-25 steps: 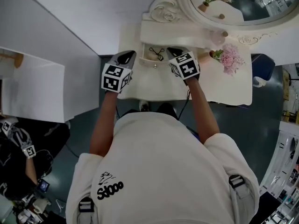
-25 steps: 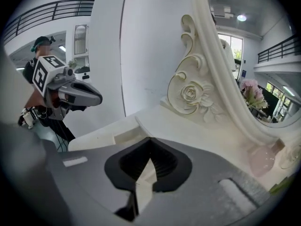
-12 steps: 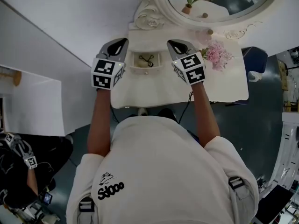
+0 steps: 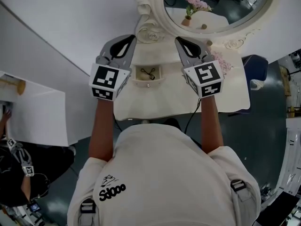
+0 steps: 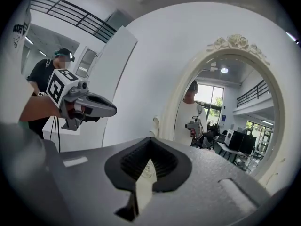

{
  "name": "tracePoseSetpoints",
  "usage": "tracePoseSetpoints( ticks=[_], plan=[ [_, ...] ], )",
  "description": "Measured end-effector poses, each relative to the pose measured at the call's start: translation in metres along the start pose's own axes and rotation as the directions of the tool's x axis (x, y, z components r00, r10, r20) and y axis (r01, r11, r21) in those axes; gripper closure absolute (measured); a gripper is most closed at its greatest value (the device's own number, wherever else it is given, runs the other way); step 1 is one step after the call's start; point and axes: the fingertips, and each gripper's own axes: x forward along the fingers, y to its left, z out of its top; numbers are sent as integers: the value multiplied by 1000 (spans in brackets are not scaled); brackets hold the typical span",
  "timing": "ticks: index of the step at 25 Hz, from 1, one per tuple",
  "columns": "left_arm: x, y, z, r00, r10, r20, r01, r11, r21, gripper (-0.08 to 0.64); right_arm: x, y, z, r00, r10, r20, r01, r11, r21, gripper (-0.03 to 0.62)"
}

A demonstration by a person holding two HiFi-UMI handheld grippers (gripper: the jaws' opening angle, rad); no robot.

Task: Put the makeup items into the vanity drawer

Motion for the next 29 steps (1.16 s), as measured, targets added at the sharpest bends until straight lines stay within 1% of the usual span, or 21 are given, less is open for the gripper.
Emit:
tracePoseSetpoints(
  ticks=[4, 7, 16, 29],
  plan=[
    [-6, 2, 29, 997, -4, 73, 4, 1000, 4, 541, -8, -6, 25, 998, -3, 62, 3, 1000, 5, 591],
    [-10, 3, 39, 996, -5, 94, 4, 1000, 12, 541, -9, -7, 32, 997, -4, 78, 4, 1000, -4, 592],
    [-11, -1, 36, 995, -20, 98, 19, 1000, 9, 541, -7, -1, 28, 997, 2, 71, -2, 1000, 0, 592],
    [-23, -10, 20, 997, -28, 77, 31, 999, -33, 541, -14, 10, 19, 998, 16, 54, -17, 1000, 15, 591]
  ],
)
